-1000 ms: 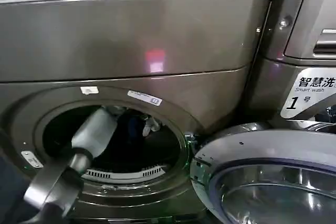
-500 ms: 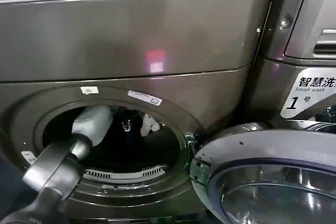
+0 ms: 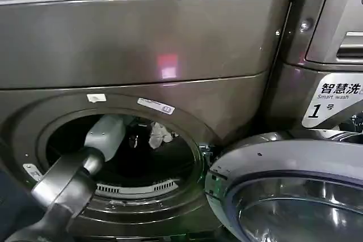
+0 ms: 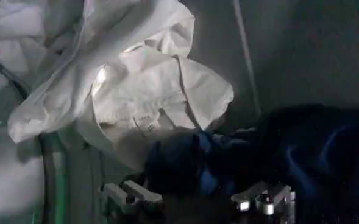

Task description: Grasp the clothes from the dryer.

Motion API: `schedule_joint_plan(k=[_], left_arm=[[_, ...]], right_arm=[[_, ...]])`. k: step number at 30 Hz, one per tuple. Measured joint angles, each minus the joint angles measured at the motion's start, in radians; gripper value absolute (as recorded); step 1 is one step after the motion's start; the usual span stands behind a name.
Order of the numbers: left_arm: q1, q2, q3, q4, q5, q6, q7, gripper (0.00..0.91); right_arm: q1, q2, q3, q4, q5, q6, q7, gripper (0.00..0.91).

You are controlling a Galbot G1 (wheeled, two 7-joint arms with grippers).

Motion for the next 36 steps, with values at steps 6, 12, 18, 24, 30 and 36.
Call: schedule_joint_plan(k=[6,12,18,24,30,36], left_arm=[[-0.006,0.003,0.003,0.004,0.003,-0.003,0.003,0.000],[-0.008,0.009,0.000,0.001,0.003,-0.005,0.005,0.000],[0.004,0.016,-0.054,-0.023,-0.027,0.007,-0.033,0.000],[0.047,0.029,-0.191,-0.086,-0.096,0.032,-0.121,0.000],[0.126,0.038,-0.352,-0.193,-0.214,0.057,-0.256,0.000],[0.235,0.024,-0.490,-0.352,-0.354,0.075,-0.409,0.000]], right_arm=[[-0.004,0.004,0.002,0.000,-0.001,0.001,0.000,0.907],[-0.007,0.004,0.004,0.000,-0.002,0.002,0.000,0.907],[-0.004,0.007,0.003,0.003,-0.003,0.002,0.002,0.907],[-0.001,0.007,-0.002,0.006,-0.005,0.002,0.003,0.907],[0.003,0.008,-0.008,0.009,-0.007,0.003,0.005,0.907],[-0.001,0.009,-0.005,0.007,-0.008,0.005,0.008,0.907]])
